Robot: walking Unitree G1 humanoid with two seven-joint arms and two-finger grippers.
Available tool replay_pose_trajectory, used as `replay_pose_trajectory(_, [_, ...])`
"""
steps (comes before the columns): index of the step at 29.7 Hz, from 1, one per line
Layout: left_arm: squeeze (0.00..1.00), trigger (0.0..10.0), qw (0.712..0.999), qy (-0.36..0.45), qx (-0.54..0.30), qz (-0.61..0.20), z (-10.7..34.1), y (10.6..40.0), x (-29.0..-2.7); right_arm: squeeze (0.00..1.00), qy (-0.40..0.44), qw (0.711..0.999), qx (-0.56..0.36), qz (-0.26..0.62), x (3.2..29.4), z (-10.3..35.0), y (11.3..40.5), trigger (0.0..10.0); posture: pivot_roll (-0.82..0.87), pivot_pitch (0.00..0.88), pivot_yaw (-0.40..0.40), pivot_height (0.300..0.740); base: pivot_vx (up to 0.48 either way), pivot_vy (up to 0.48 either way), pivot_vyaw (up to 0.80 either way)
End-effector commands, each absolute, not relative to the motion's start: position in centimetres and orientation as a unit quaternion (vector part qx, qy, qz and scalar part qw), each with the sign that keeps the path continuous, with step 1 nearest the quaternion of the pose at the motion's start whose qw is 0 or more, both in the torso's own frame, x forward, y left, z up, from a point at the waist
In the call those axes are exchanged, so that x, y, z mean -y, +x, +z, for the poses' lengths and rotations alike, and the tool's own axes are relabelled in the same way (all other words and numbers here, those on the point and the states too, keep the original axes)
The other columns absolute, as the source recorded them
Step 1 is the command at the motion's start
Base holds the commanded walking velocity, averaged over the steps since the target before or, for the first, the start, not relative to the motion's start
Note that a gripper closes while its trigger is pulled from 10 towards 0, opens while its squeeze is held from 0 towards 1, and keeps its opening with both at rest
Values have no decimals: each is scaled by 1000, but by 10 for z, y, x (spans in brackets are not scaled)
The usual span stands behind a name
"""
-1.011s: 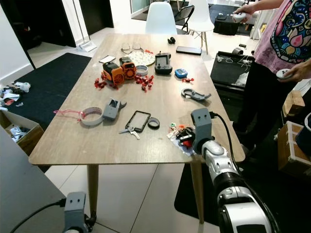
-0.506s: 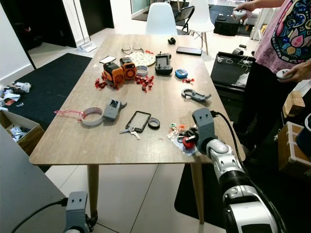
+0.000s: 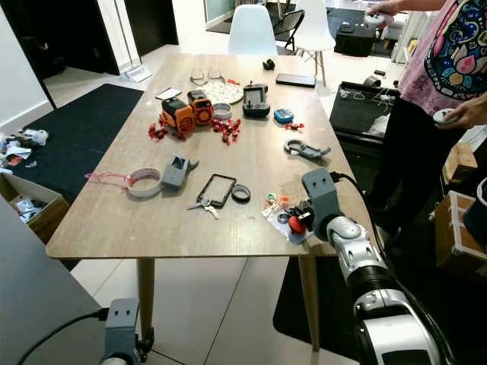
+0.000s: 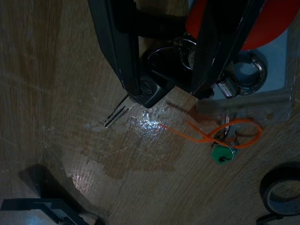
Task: Hang keys on a hook
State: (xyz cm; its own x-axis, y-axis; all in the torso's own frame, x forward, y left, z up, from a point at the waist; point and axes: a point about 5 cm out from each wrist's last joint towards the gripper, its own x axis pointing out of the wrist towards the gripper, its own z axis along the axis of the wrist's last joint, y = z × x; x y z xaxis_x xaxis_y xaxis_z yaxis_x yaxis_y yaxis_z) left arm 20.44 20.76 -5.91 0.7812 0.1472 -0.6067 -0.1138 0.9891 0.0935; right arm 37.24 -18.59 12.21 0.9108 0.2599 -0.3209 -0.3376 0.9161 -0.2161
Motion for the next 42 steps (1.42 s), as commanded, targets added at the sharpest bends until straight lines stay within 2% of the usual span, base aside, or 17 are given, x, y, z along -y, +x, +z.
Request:
replay_pose_trajectory(1, [0,10000,943,41,-324,67,-58,204,-214,0,-147,961,-177,153,192,111,367,10000,45,51,-6,740,0,0,0])
replay_pose_trajectory(11, [0,10000,944,56,-320,54,-56,205,-214,0,-144,973,-148,107,209,119,369,10000,47,49,-5,740,0,0,0])
replay_pose_trajectory(23, [0,10000,945,66,-318,43,-56,205,-212,0,-67,980,-164,88,212,107,363,10000,49,51,-2,740,0,0,0])
replay_pose_trajectory(24, [0,10000,945,66,-317,43,-56,205,-212,247,-61,981,-164,88,211,107,364,10000,49,51,-2,740,0,0,0])
replay_pose_trajectory(25, [0,10000,945,66,-317,43,-56,205,-212,369,-56,981,-164,89,210,107,364,10000,49,51,-2,740,0,0,0])
replay_pose_trajectory(28, [0,10000,945,68,-317,43,-56,205,-212,361,-55,981,-165,91,208,106,364,10000,51,51,-1,740,0,0,0])
replay_pose_trajectory(29, [0,10000,945,68,-317,43,-55,205,-212,35,-55,980,-166,92,207,106,364,10000,51,51,-2,740,0,0,0])
replay_pose_trajectory(32, [0,10000,945,68,-316,43,-55,206,-212,35,-54,980,-166,92,206,106,364,10000,51,51,-2,740,0,0,0])
replay_pose_trajectory(34, [0,10000,945,68,-316,43,-55,206,-212,0,-50,980,-165,94,205,106,364,10000,52,51,-2,740,0,0,0])
replay_pose_trajectory(42, [0,10000,945,71,-316,40,-55,205,-213,0,15,982,-136,132,192,116,368,10000,53,52,-1,740,0,0,0])
